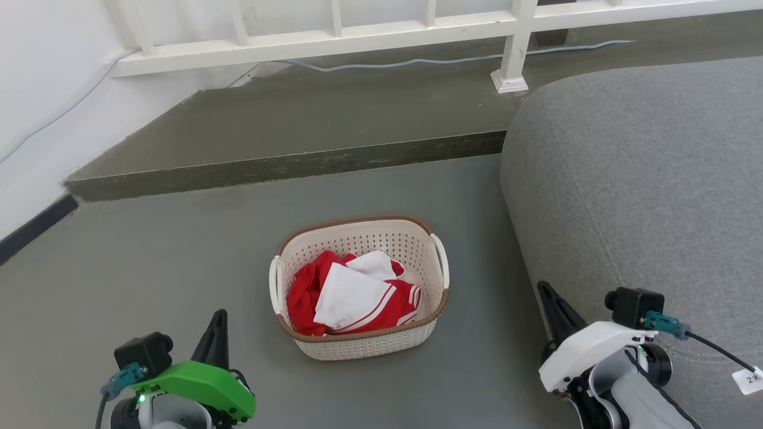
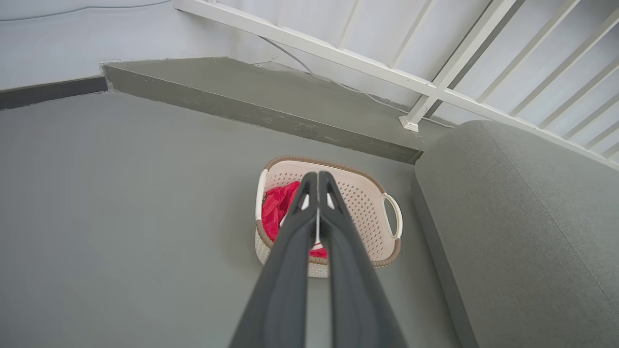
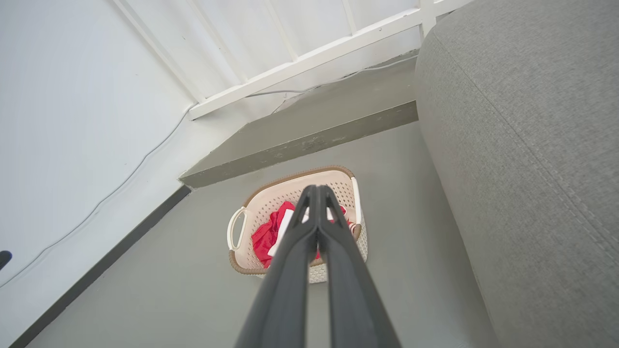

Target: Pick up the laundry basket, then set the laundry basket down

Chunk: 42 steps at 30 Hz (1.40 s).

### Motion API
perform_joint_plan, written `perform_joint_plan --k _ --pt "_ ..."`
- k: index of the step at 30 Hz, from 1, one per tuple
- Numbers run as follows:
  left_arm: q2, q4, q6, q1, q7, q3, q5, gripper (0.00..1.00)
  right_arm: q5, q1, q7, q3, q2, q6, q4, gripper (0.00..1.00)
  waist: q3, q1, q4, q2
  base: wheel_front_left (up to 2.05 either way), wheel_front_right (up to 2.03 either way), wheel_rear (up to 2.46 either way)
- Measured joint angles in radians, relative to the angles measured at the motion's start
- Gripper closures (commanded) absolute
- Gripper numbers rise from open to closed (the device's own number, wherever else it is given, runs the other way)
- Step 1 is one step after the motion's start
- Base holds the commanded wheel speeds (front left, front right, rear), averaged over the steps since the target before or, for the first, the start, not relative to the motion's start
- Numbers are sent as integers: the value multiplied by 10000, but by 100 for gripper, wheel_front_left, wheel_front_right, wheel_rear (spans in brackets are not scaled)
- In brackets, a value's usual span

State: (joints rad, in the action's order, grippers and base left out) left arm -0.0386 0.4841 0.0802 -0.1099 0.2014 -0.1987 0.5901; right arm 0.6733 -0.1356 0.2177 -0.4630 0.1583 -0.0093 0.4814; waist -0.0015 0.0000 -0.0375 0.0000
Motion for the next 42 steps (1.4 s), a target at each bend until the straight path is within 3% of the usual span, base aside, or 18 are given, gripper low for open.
perform_joint_plan --k 42 --pt "19 -727 134 0 -1398 1223 4027 100 3758 39 -1338 2410 -445 527 -732 100 15 0 159 0 0 0 0"
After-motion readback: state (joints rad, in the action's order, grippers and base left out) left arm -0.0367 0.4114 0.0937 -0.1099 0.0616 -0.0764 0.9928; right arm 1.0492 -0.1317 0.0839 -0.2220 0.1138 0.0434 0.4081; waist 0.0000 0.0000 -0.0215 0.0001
